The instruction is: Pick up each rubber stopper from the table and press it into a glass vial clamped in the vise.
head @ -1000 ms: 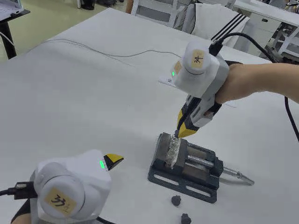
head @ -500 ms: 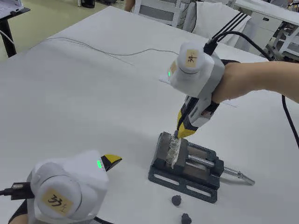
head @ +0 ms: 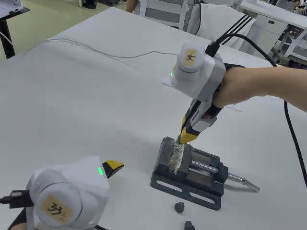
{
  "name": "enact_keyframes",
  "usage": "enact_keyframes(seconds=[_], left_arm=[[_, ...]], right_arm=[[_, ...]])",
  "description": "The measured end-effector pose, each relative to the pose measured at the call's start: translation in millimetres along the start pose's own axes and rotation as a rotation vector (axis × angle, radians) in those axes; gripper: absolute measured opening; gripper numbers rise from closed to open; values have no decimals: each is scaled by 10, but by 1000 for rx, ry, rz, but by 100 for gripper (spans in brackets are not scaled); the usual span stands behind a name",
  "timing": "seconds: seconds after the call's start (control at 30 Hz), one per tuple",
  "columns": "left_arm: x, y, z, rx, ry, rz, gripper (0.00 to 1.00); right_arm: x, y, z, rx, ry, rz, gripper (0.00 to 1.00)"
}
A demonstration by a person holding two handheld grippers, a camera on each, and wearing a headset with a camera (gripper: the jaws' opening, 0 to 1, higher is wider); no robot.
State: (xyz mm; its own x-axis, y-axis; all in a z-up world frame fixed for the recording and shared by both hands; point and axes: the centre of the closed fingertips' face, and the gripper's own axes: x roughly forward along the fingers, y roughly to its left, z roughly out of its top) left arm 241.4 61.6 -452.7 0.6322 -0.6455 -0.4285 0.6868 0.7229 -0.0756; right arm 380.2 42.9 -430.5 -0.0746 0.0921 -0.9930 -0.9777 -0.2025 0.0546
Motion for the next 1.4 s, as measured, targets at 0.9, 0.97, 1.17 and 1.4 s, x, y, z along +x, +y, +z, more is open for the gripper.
enact_keyframes(seconds=[0.9,0.97,1.17,1.4], left_arm=[[36,-26,-19,-8,0,-5,98],[33,-23,-19,-10,0,-4,98],[18,-22,-31,-9,4,-3,98],[4,-5,-33,-12,5,2,98]], right_arm=[[31,81,20,319,5,-40,5],[31,98,27,298,6,-49,5],[13,122,31,194,-8,-41,6],[6,99,14,125,-28,-48,7]])
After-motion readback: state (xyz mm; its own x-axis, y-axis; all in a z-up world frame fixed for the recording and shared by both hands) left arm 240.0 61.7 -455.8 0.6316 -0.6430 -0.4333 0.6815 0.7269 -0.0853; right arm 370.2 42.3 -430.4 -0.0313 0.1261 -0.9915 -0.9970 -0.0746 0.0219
